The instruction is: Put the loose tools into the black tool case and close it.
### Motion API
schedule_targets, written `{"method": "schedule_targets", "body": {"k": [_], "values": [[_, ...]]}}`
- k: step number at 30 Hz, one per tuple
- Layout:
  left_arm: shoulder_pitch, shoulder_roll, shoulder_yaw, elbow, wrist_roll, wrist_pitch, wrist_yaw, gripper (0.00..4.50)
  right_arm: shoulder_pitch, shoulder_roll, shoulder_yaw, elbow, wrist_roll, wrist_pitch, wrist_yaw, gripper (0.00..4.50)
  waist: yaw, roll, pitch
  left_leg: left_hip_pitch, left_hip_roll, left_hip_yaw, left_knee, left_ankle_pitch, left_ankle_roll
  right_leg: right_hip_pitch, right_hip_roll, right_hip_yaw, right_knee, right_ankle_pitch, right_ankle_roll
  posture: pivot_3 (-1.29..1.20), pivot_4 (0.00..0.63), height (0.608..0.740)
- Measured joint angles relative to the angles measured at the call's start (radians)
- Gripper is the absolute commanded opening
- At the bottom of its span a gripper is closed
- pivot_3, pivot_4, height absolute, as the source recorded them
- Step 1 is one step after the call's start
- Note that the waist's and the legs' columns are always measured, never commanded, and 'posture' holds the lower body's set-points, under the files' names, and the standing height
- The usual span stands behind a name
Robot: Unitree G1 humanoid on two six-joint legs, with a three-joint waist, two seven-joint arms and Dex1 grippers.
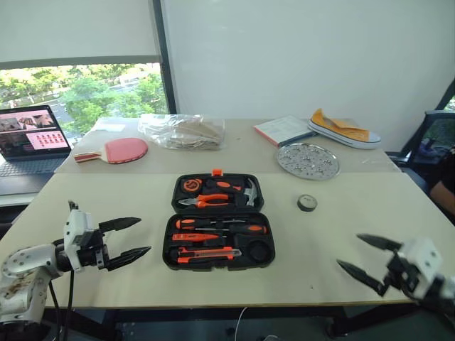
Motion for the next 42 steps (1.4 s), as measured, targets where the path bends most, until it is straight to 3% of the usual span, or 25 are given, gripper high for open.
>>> {"method": "schedule_targets", "body": {"k": [3,8,14,17,22,28,29,32,35,38,42], "values": [[-0.034,-0.023,-0.005,-0.013,-0.021,0.040,0.023,4.46,-0.259,-0.049,0.157,0.134,-0.065,0.106,0.039,4.50,-0.001,-0.001,0.001,-0.001,0.002,0.000,0.000,0.003,-0.003,-0.001,0.003,-0.001,0.000,0.002,-0.004,0.00,0.150,0.740],[-0.061,-0.049,-0.041,-0.023,-0.014,0.055,0.042,4.46,-0.555,-0.010,0.371,0.426,-0.215,0.133,0.090,4.50,0.004,-0.002,0.001,-0.005,0.001,-0.001,-0.001,0.008,-0.012,-0.004,0.004,-0.003,0.002,0.002,-0.005,0.00,0.150,0.740],[-0.071,-0.086,-0.081,-0.063,-0.010,0.058,0.077,4.46,-0.759,0.083,0.492,0.687,-0.349,0.062,0.093,4.50,-0.004,-0.002,0.001,-0.013,0.000,-0.001,-0.002,0.007,-0.010,-0.012,0.004,-0.004,0.002,0.003,-0.004,0.00,0.150,0.740],[-0.070,-0.091,-0.087,-0.070,-0.009,0.058,0.084,4.50,-0.815,0.108,0.514,0.777,-0.384,0.022,0.094,3.78,-0.008,-0.002,0.001,-0.022,-0.001,-0.001,-0.001,0.007,-0.010,-0.021,0.003,-0.006,0.001,0.004,-0.003,0.00,0.150,0.740],[-0.070,-0.091,-0.095,-0.075,-0.007,0.058,0.084,4.50,-0.877,0.129,0.523,0.881,-0.424,-0.027,0.095,2.21,-0.013,-0.002,0.001,-0.023,0.000,-0.001,-0.001,0.008,-0.011,-0.020,0.002,-0.008,0.000,0.004,-0.003,0.00,0.150,0.740],[-0.070,-0.088,-0.102,-0.083,-0.007,0.058,0.067,4.50,-0.915,0.146,0.521,0.964,-0.449,-0.070,0.099,0.05,-0.016,-0.002,0.001,-0.022,0.000,-0.001,0.000,0.009,-0.012,-0.020,0.003,-0.008,0.002,0.004,-0.003,0.00,0.150,0.740],[-0.071,-0.086,-0.107,-0.084,-0.007,0.058,0.063,4.50,-0.926,0.144,0.519,0.971,-0.453,-0.079,0.105,0.02,-0.017,-0.002,0.001,-0.021,0.000,-0.001,0.000,0.009,-0.013,-0.020,0.003,-0.008,0.003,0.004,-0.003,0.00,0.150,0.740],[-0.071,-0.085,-0.117,-0.095,-0.007,0.058,0.053,4.50,-0.922,0.145,0.513,0.980,-0.441,-0.145,0.155,0.02,-0.018,-0.002,0.001,-0.022,0.000,-0.001,0.000,0.009,-0.013,-0.020,0.003,-0.008,0.003,0.004,-0.003,0.00,0.150,0.740],[-0.063,-0.072,-0.119,-0.111,-0.007,0.058,0.036,4.50,-0.843,0.146,0.465,0.812,-0.273,-0.217,0.394,0.02,-0.018,-0.001,0.002,-0.022,0.001,-0.001,-0.001,0.009,-0.013,-0.020,0.004,-0.008,0.002,0.004,-0.003,0.00,0.150,0.740],[-0.058,-0.070,-0.122,-0.120,-0.007,0.058,0.026,4.50,-0.772,0.135,0.461,0.512,-0.127,-0.105,0.525,0.02,-0.017,0.000,0.002,-0.022,0.001,-0.002,0.000,0.009,-0.013,-0.020,0.003,-0.008,0.003,0.004,-0.003,0.00,0.150,0.740],[-0.048,-0.067,-0.123,-0.124,-0.007,0.058,0.018,4.50,-0.692,0.097,0.506,0.200,-0.075,0.098,0.534,0.02,-0.011,0.000,0.002,-0.022,0.001,-0.003,0.000,0.009,-0.012,-0.020,0.002,-0.009,0.003,0.004,-0.003,0.00,0.150,0.740]]}}
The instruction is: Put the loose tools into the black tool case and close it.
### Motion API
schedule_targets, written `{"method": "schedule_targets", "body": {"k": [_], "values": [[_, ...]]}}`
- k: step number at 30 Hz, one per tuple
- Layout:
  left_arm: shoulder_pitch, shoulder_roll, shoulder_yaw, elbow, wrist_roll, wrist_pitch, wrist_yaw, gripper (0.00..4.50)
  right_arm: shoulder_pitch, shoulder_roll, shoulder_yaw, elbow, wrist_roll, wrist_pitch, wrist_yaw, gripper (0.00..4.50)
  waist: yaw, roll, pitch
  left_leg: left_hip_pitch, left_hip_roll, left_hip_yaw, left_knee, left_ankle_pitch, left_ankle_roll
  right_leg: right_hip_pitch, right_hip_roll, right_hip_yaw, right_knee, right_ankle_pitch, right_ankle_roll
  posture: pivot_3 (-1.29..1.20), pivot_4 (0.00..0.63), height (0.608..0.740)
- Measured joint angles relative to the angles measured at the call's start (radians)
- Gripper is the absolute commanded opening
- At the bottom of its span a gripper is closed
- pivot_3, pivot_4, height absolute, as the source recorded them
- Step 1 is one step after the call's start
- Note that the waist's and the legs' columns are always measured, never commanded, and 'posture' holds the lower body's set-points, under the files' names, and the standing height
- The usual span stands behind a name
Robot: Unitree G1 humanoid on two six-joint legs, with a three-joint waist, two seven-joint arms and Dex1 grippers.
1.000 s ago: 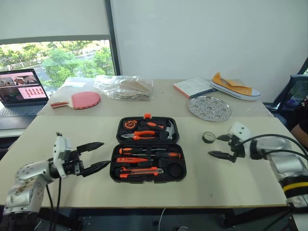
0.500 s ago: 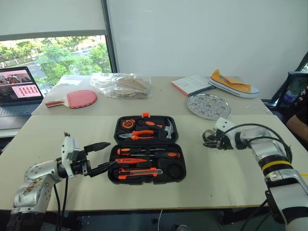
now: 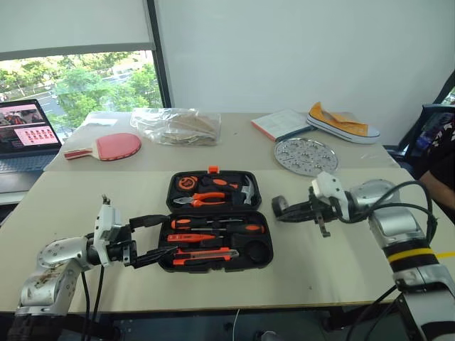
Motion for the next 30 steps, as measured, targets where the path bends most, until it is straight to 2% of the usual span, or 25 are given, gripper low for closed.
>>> {"method": "schedule_targets", "body": {"k": [3,6,13,21,23,30], "values": [[0.025,0.002,-0.002,-0.004,0.002,0.000,-0.005,4.50,0.023,0.001,0.079,-0.177,0.004,0.188,-0.051,0.02,0.001,0.000,0.000,0.000,-0.001,0.000,0.001,0.000,0.000,-0.001,-0.001,0.000,0.000,0.000,0.000,0.00,0.150,0.740],[0.034,0.002,-0.004,-0.009,0.005,0.000,-0.005,4.50,0.027,0.000,0.138,-0.244,-0.017,0.286,-0.087,0.02,0.004,0.000,0.000,0.000,-0.001,0.000,0.002,0.000,0.000,-0.001,-0.002,0.000,0.000,0.000,0.000,0.00,0.150,0.740],[0.039,0.003,-0.006,-0.017,0.011,-0.001,-0.006,4.50,0.024,-0.012,0.235,-0.238,-0.126,0.328,-0.133,0.02,0.005,0.000,0.000,0.000,-0.002,0.000,0.002,0.000,0.000,-0.001,-0.001,0.000,0.000,0.000,0.000,0.00,0.150,0.740],[0.066,0.008,-0.002,-0.019,0.021,-0.003,-0.003,4.50,-0.074,-0.021,0.344,-0.210,-0.211,0.376,-0.113,0.02,0.009,-0.001,-0.001,0.001,-0.002,0.000,0.003,0.000,0.000,0.001,-0.001,0.000,-0.001,0.000,0.000,0.00,0.150,0.740],[0.068,0.009,0.004,-0.018,0.028,-0.003,0.000,4.50,-0.090,-0.008,0.358,-0.191,-0.215,0.381,-0.112,0.78,0.007,-0.004,-0.002,0.002,-0.002,0.000,0.003,0.000,0.000,0.001,-0.001,0.000,0.000,0.000,0.000,0.00,0.150,0.740],[0.069,0.009,0.008,-0.018,0.034,-0.004,0.016,4.50,-0.128,0.046,0.336,-0.130,-0.210,0.399,-0.126,3.01,0.000,-0.004,-0.002,0.004,-0.001,0.000,0.002,0.001,-0.002,0.001,0.000,0.000,0.001,0.002,-0.004,0.00,0.150,0.740]]}}
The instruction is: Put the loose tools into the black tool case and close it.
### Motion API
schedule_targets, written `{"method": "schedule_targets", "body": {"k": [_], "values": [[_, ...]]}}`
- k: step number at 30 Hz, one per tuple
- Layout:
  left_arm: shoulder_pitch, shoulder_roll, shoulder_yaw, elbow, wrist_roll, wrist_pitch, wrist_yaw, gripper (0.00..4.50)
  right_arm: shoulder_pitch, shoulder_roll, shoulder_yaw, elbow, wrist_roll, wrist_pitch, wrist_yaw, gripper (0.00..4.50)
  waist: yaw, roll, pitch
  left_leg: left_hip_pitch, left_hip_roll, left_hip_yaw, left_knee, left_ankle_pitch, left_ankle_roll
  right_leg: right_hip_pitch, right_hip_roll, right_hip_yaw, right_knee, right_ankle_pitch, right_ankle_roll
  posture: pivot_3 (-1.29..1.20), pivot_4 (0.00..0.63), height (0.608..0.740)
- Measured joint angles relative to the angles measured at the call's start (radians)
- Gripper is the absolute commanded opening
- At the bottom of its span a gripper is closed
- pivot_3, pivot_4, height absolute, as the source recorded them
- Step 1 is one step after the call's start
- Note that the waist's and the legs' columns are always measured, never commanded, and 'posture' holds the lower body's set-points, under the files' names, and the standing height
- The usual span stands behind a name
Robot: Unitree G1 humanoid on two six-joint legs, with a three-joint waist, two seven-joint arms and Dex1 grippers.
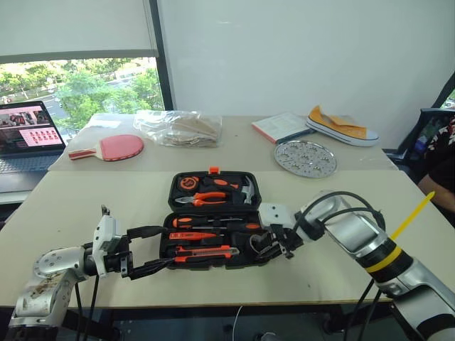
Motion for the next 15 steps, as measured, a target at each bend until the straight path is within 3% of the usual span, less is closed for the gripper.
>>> {"method": "schedule_targets", "body": {"k": [2,6,10,12,13,15], "values": [[0.009,0.000,0.010,0.000,0.000,0.000,0.007,4.50,0.000,-0.019,-0.032,-0.004,0.061,0.002,0.057,3.69,0.000,0.000,0.000,-0.001,0.000,0.000,0.000,0.000,0.000,-0.001,0.000,0.000,0.000,0.000,0.000,0.00,0.150,0.740],[0.033,0.000,0.044,0.000,-0.001,0.000,0.032,4.50,0.018,-0.066,-0.161,-0.024,0.190,-0.032,0.147,3.69,0.004,0.000,0.000,-0.002,0.000,0.000,0.000,-0.001,0.001,0.000,0.000,-0.001,-0.001,0.000,0.000,0.00,0.150,0.740],[0.026,0.000,0.090,0.023,0.001,0.005,0.109,4.50,0.083,-0.075,-0.281,0.040,0.246,-0.098,0.132,3.69,0.006,0.000,0.000,-0.003,0.000,0.000,-0.001,-0.001,0.002,-0.001,0.000,-0.001,-0.001,0.000,0.001,0.00,0.150,0.740],[0.017,0.000,0.122,0.053,0.007,0.014,0.170,4.50,0.100,-0.067,-0.332,0.112,0.249,-0.125,0.085,3.18,0.004,0.000,0.000,-0.003,0.000,0.000,-0.001,-0.001,0.002,-0.001,-0.001,-0.001,-0.001,0.000,0.001,0.00,0.150,0.740],[-0.001,-0.001,0.122,0.072,0.023,0.015,0.204,3.98,0.100,-0.065,-0.339,0.147,0.229,-0.162,0.057,3.02,0.003,0.000,0.000,-0.002,0.000,0.000,-0.001,-0.001,0.001,-0.001,-0.001,-0.001,-0.002,0.000,0.001,0.00,0.150,0.740],[-0.045,-0.006,0.122,0.122,0.060,0.029,0.298,3.39,0.101,-0.046,-0.344,0.238,0.159,-0.266,-0.026,2.28,0.003,0.000,0.000,-0.002,0.000,0.000,-0.001,0.000,0.001,-0.001,0.000,-0.001,-0.002,0.000,0.001,0.00,0.150,0.740]]}}
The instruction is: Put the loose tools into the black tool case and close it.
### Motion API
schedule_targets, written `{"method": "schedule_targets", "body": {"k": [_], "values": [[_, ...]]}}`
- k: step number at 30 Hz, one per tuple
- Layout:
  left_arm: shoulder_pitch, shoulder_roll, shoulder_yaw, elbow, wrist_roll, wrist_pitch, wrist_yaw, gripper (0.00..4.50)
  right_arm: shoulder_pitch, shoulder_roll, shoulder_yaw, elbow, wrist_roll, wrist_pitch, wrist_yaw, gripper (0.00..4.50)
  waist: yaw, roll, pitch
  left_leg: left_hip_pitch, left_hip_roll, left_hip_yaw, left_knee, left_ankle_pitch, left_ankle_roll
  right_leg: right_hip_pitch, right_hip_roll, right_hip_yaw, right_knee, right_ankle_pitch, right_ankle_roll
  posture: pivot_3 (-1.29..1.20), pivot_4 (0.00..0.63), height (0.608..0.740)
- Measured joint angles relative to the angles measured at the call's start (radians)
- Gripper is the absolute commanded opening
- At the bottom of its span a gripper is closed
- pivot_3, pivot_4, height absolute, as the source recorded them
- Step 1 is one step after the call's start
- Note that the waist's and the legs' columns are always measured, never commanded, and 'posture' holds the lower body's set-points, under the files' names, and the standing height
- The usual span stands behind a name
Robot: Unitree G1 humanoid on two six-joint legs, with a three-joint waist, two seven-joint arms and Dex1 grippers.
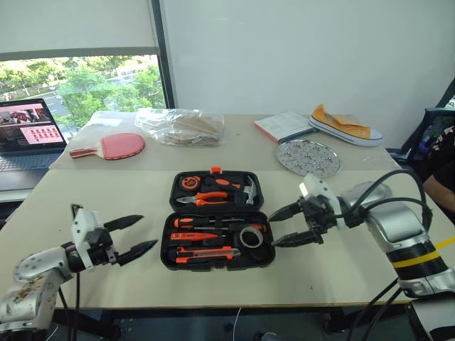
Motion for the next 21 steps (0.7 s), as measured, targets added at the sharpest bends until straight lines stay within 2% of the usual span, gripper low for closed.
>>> {"method": "schedule_targets", "body": {"k": [4,6,7,9,14,15,18,20,21], "values": [[-0.086,-0.020,-0.021,0.091,0.069,0.036,0.139,2.04,0.001,0.124,-0.006,0.166,-0.099,-0.154,-0.199,1.02,-0.005,0.000,0.000,0.001,0.000,0.001,0.000,0.001,-0.002,-0.001,0.000,0.001,0.002,0.000,0.000,0.00,0.150,0.740],[-0.112,-0.032,-0.048,0.100,0.086,0.037,0.154,1.21,0.000,0.153,-0.003,0.201,-0.121,-0.189,-0.233,0.21,-0.006,0.000,0.000,0.001,0.000,0.001,-0.001,0.001,-0.002,-0.001,0.000,0.001,0.002,0.000,0.000,0.00,0.150,0.740],[-0.117,-0.038,-0.056,0.099,0.089,0.036,0.154,0.94,0.000,0.158,-0.003,0.205,-0.121,-0.200,-0.235,0.03,-0.006,0.000,0.000,0.001,0.000,0.001,-0.001,0.001,-0.002,-0.001,0.000,0.001,0.002,0.000,0.000,0.00,0.150,0.740],[-0.115,-0.042,-0.062,0.094,0.090,0.027,0.134,0.12,0.001,0.159,-0.006,0.191,-0.111,-0.226,-0.208,0.00,-0.007,0.000,0.000,-0.001,0.001,0.001,-0.001,0.001,-0.002,-0.001,0.002,0.000,0.002,0.000,0.000,0.00,0.150,0.740],[-0.051,-0.033,-0.059,-0.028,-0.014,0.010,-0.044,0.12,0.045,0.123,-0.022,0.033,0.002,-0.207,-0.061,0.00,-0.007,0.001,0.000,-0.003,0.001,0.000,-0.003,0.000,-0.001,-0.002,0.001,-0.002,-0.001,0.000,0.000,0.00,0.150,0.740],[-0.037,-0.025,-0.060,-0.049,-0.030,0.011,-0.080,0.08,0.047,0.112,-0.023,0.001,0.027,-0.173,-0.042,0.29,-0.007,0.001,0.000,-0.003,0.002,0.000,-0.003,0.000,-0.001,-0.002,0.002,-0.002,-0.001,0.000,0.000,0.00,0.150,0.740],[0.001,0.026,-0.060,-0.102,-0.061,0.013,-0.179,0.80,0.061,0.012,-0.021,-0.130,0.084,-0.039,0.035,1.06,-0.003,0.001,0.001,-0.003,0.002,-0.001,-0.003,0.000,-0.001,-0.001,0.001,-0.002,-0.001,0.000,0.000,0.00,0.150,0.740],[0.017,0.050,-0.061,-0.110,-0.061,0.016,-0.211,1.66,0.065,-0.017,-0.018,-0.216,0.099,0.014,0.053,1.81,-0.003,0.001,0.001,-0.001,0.002,-0.001,-0.002,0.000,-0.001,-0.001,0.001,-0.002,-0.002,0.000,0.000,0.00,0.150,0.740],[0.019,0.052,-0.064,-0.118,-0.061,0.018,-0.221,1.91,0.065,-0.016,-0.008,-0.258,0.100,0.037,0.049,2.04,-0.003,0.001,0.001,-0.001,0.002,-0.001,-0.002,0.000,-0.001,0.000,0.001,-0.001,-0.003,0.000,0.000,0.00,0.150,0.740]]}}
